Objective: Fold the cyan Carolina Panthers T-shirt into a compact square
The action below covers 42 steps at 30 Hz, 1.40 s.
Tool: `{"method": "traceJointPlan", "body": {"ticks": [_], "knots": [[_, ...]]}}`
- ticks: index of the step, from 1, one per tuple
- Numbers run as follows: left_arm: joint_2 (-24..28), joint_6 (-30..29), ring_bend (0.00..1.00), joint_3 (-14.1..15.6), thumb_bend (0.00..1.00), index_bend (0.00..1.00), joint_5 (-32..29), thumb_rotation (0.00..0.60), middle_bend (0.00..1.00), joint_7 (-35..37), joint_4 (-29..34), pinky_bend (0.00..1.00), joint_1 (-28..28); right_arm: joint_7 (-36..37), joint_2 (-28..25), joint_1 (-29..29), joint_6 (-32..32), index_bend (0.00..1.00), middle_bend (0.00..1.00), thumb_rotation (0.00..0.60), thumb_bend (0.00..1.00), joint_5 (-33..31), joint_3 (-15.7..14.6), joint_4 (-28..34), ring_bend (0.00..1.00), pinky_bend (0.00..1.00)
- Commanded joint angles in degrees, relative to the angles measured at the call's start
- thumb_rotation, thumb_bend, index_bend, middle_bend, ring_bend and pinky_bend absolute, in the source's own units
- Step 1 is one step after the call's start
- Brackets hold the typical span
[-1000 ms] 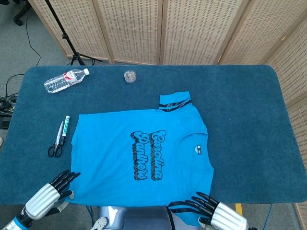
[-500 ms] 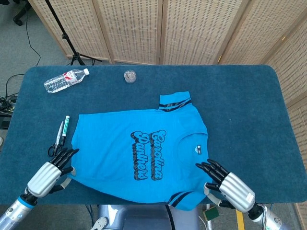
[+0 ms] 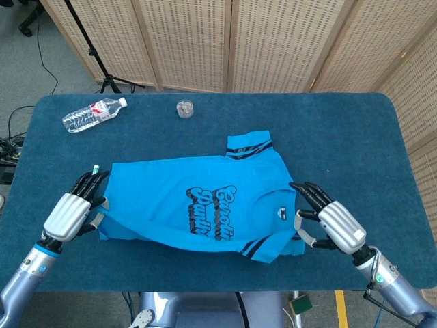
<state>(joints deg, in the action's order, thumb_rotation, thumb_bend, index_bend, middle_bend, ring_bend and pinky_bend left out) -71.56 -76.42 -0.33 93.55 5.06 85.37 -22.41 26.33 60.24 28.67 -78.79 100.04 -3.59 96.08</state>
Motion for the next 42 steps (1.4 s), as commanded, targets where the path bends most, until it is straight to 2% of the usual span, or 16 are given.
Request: {"method": "traceJointPlan", "body": {"ticks": [1, 9, 18, 26, 35, 42], "knots": [[0.09, 3.55, 0.00, -2.12, 0.54, 0.78, -3.56, 0.600, 0.00, -2.80, 1.45, 0.00, -1.84, 1.04, -0.19, 2.35, 3.83, 0.67, 0.03, 0.600, 0.52, -4.07, 2.94, 0.21, 0.00, 0.00], [-1.46, 10.65, 0.00, -5.75, 0.54, 0.78, -11.29, 0.600, 0.00, -6.62, 1.37, 0.00, -5.30, 3.39, 1.81, 6.39, 11.19, 0.67, 0.03, 0.600, 0.52, -12.36, 8.38, -2.95, 0.00, 0.00], [-4.36, 15.51, 0.00, -9.43, 0.54, 0.78, -19.02, 0.600, 0.00, -8.15, -1.83, 0.00, -8.28, 4.48, 5.21, 11.69, 20.73, 0.67, 0.03, 0.600, 0.52, -18.79, 12.53, -8.44, 0.00, 0.00], [-7.34, 19.19, 0.00, -11.10, 0.54, 0.78, -23.76, 0.600, 0.00, -9.22, -6.34, 0.00, -10.68, 4.17, 8.79, 15.54, 27.34, 0.67, 0.03, 0.600, 0.52, -23.73, 15.46, -14.70, 0.00, 0.00], [-10.82, 19.58, 0.00, -12.68, 0.54, 0.78, -27.75, 0.600, 0.00, -12.66, -10.58, 0.00, -12.49, 5.25, 12.25, 19.17, 32.90, 0.67, 0.03, 0.600, 0.52, -26.41, 17.80, -20.95, 0.00, 0.00], [-12.69, 20.42, 0.00, -14.20, 0.55, 0.78, -33.74, 0.600, 0.00, -18.02, -12.30, 0.00, -13.75, 5.02, 15.49, 23.07, 37.99, 0.67, 0.03, 0.600, 0.52, -29.19, 20.01, -26.98, 0.00, 0.00]]}}
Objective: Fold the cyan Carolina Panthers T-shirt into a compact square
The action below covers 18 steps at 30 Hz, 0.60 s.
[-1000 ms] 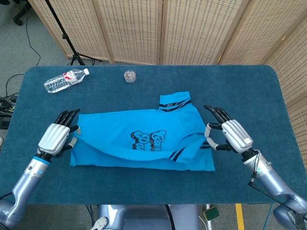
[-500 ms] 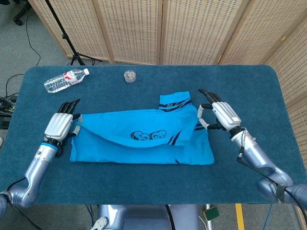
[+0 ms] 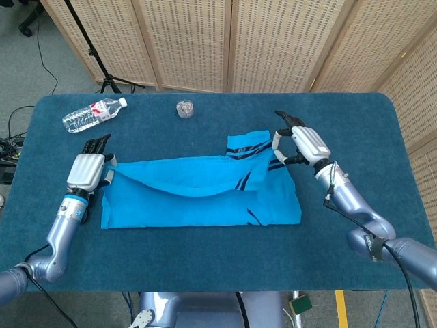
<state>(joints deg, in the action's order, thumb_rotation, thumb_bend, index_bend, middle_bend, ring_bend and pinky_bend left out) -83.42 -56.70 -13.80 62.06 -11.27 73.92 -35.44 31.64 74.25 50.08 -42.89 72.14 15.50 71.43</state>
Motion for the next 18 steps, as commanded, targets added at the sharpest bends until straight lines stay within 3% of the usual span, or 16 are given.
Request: {"method": "traceJointPlan", "body": {"ticks": [1, 18], "knots": [[-1.04, 0.95, 0.00, -0.88, 0.55, 0.78, -2.88, 0.600, 0.00, -2.13, -1.13, 0.00, -0.94, -0.50, 1.89, 2.08, 2.75, 0.67, 0.03, 0.600, 0.52, -1.61, 1.03, -3.11, 0.00, 0.00], [-8.83, 5.71, 0.00, -1.38, 0.54, 0.78, -10.23, 0.600, 0.00, -7.93, -14.92, 0.00, -5.07, -0.73, 14.89, 8.64, 13.83, 0.67, 0.03, 0.600, 0.52, -4.47, 1.17, -26.13, 0.00, 0.00]]}}
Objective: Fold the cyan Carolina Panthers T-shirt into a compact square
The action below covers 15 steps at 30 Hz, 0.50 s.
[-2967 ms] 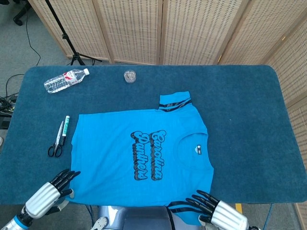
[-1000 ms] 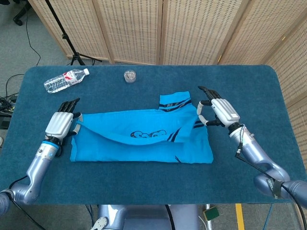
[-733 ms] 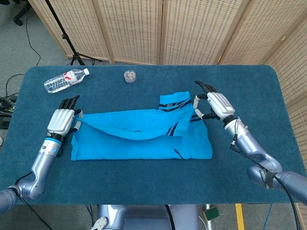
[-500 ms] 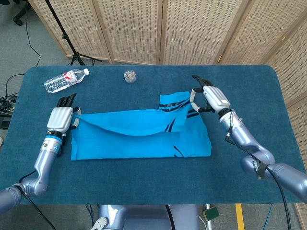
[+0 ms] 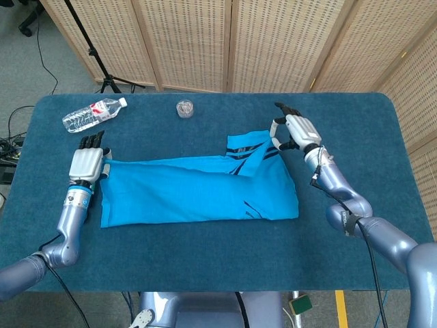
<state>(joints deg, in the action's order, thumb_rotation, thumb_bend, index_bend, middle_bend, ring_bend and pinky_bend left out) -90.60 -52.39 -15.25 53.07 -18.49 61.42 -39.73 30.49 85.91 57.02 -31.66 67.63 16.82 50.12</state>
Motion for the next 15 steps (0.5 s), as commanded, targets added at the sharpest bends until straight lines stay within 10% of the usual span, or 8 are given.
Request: {"method": "traceJointPlan", "body": {"ticks": [1, 5, 9, 15], "knots": [[-1.99, 1.81, 0.00, 0.08, 0.53, 0.76, -1.55, 0.600, 0.00, -0.86, -3.06, 0.00, -0.93, 0.46, 3.83, 2.00, 3.09, 0.67, 0.03, 0.600, 0.52, 0.19, -0.25, -5.85, 0.00, 0.00], [-3.72, 3.30, 0.00, -0.06, 0.52, 0.56, -2.34, 0.600, 0.00, -0.56, -6.02, 0.00, -1.60, 1.40, 6.76, 3.23, 4.82, 0.67, 0.03, 0.600, 0.52, 0.80, -0.31, -10.44, 0.00, 0.00], [-5.05, 4.68, 0.00, -0.14, 0.49, 0.03, -3.53, 0.600, 0.00, -1.06, -8.37, 0.00, -2.05, 2.27, 9.54, 4.78, 6.84, 0.67, 0.03, 0.600, 0.52, 1.33, -0.23, -15.35, 0.00, 0.00], [-5.99, 4.21, 0.00, -1.30, 0.41, 0.00, -4.18, 0.600, 0.00, 0.11, -9.95, 0.00, -2.21, 3.18, 13.13, 6.99, 9.80, 0.67, 0.03, 0.600, 0.52, 1.75, 0.06, -22.37, 0.00, 0.00]]}}
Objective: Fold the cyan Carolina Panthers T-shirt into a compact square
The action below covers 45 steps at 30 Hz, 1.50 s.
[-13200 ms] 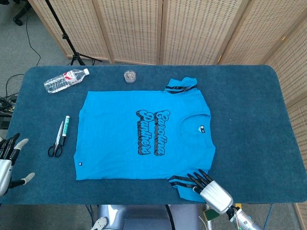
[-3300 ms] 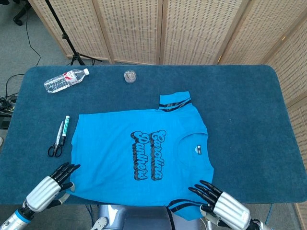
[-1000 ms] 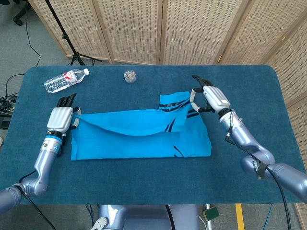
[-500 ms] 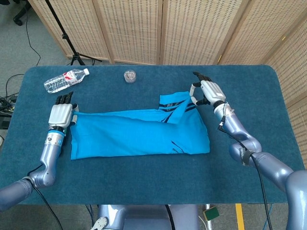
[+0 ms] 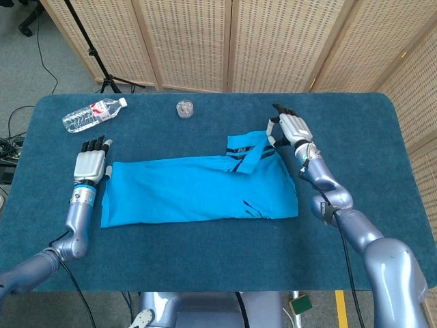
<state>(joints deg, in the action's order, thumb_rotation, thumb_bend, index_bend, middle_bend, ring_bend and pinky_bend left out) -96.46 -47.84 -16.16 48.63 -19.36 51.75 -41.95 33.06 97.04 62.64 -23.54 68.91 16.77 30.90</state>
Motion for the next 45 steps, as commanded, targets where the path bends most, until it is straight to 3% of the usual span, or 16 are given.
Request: {"method": "traceJointPlan", "body": {"ticks": [1, 17, 19, 21, 22, 23, 31, 35, 38, 45], "knots": [[-0.04, -0.52, 0.00, -0.48, 0.40, 0.00, 0.68, 0.600, 0.00, 1.68, -0.34, 0.00, 0.10, 0.74, 2.53, 1.67, 2.01, 0.67, 0.03, 0.600, 0.52, 0.64, 0.10, -4.24, 0.00, 0.00], [2.73, -1.57, 0.00, -0.26, 0.40, 0.00, 3.64, 0.600, 0.00, 5.35, 2.26, 0.00, 1.80, 0.07, 9.56, 6.74, 6.13, 0.66, 0.03, 0.600, 0.51, -0.67, 2.73, -18.00, 0.00, 0.00], [3.20, -1.97, 0.00, -0.25, 0.41, 0.00, 3.80, 0.600, 0.00, 5.23, 3.09, 0.00, 1.99, -0.89, 10.39, 7.05, 6.58, 0.49, 0.02, 0.600, 0.36, -1.05, 3.03, -19.22, 0.00, 0.00], [3.56, -2.15, 0.00, -0.25, 0.41, 0.00, 3.85, 0.600, 0.00, 5.17, 3.69, 0.00, 2.12, -1.17, 10.50, 7.27, 6.86, 0.11, 0.00, 0.600, 0.08, -1.55, 3.58, -19.45, 0.00, 0.00], [3.62, -2.17, 0.00, -0.26, 0.41, 0.00, 3.84, 0.600, 0.00, 5.15, 3.81, 0.00, 2.15, -1.33, 10.57, 7.33, 6.85, 0.04, 0.00, 0.600, 0.02, -1.73, 3.77, -19.63, 0.00, 0.00], [3.74, -2.22, 0.00, -0.27, 0.41, 0.00, 3.79, 0.600, 0.00, 5.12, 4.01, 0.00, 2.21, -1.72, 10.83, 7.53, 6.56, 0.00, 0.00, 0.600, 0.00, -2.41, 4.42, -20.39, 0.00, 0.00], [5.24, -3.26, 0.00, -0.13, 0.41, 0.00, 4.69, 0.600, 0.00, 5.76, 6.92, 0.00, 2.92, -7.41, 10.60, 7.94, 4.97, 0.00, 0.00, 0.600, 0.00, -6.94, 8.45, -22.28, 0.00, 0.00], [6.59, -3.68, 0.00, 0.28, 0.41, 0.00, 6.26, 0.600, 0.00, 7.03, 8.73, 0.00, 3.40, -9.06, 8.01, 5.91, 3.69, 0.00, 0.00, 0.600, 0.00, -6.84, 8.28, -18.35, 0.00, 0.00], [7.97, -3.95, 0.00, 0.77, 0.41, 0.00, 8.45, 0.600, 0.00, 9.45, 10.27, 0.00, 3.98, -9.89, 4.06, 2.04, 0.49, 0.00, 0.00, 0.600, 0.00, -5.15, 6.72, -11.44, 0.00, 0.00], [11.30, -5.89, 0.00, 2.49, 0.41, 0.00, 12.21, 0.600, 0.00, 12.42, 14.85, 0.00, 6.14, -12.88, -10.45, -10.23, -10.60, 0.00, 0.00, 0.600, 0.00, -2.56, 3.48, 15.66, 0.00, 0.00]]}}
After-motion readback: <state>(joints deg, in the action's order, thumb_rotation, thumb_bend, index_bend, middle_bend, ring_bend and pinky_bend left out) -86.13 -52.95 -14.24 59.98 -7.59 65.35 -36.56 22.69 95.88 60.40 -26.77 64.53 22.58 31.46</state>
